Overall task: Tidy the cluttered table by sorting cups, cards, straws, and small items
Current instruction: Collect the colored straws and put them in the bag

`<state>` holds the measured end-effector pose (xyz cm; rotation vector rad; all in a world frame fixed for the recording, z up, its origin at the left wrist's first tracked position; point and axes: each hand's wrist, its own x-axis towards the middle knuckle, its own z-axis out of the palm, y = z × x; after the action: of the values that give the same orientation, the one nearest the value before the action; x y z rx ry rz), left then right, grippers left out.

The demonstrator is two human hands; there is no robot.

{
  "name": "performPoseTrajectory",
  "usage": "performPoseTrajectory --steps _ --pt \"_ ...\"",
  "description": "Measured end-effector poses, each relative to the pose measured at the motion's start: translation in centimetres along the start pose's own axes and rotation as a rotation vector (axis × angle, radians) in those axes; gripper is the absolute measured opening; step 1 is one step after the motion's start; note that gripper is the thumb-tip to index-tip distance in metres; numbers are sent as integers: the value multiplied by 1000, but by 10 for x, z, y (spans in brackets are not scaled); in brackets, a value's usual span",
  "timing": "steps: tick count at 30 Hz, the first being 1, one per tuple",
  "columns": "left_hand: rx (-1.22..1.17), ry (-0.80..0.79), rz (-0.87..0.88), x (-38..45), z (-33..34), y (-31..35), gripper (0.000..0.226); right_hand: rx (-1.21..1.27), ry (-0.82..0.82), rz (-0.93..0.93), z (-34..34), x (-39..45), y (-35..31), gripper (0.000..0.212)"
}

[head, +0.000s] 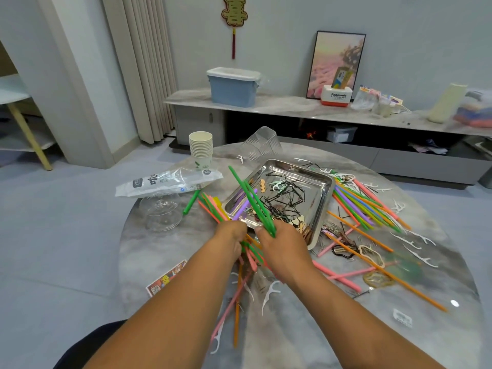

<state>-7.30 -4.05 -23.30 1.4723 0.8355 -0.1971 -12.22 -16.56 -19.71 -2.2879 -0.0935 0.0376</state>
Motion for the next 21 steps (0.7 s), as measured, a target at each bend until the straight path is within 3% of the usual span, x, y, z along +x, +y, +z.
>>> performPoseTrajectory --steps 3,11,14,17,18,21 --pt "-58 -97 -48 -19 4 -4 15 -12 -25 24 -6 1 0 40" --pt "-414 -86 -4 -65 23 -24 24 167 -162 111 -22 -10 -10 55" --pt "-424 -13 183 -90 32 -27 24 335 -254 171 -31 -13 -18 59" --pt "-202 13 445 -109 33 -24 24 496 -301 156 -39 -15 -25 43" --pt "-134 5 541 -118 34 -22 21 551 -282 150 -44 -16 -27 45" --pt "-20 -108 790 -138 35 -20 28 685 -142 89 -53 -17 -28 25"
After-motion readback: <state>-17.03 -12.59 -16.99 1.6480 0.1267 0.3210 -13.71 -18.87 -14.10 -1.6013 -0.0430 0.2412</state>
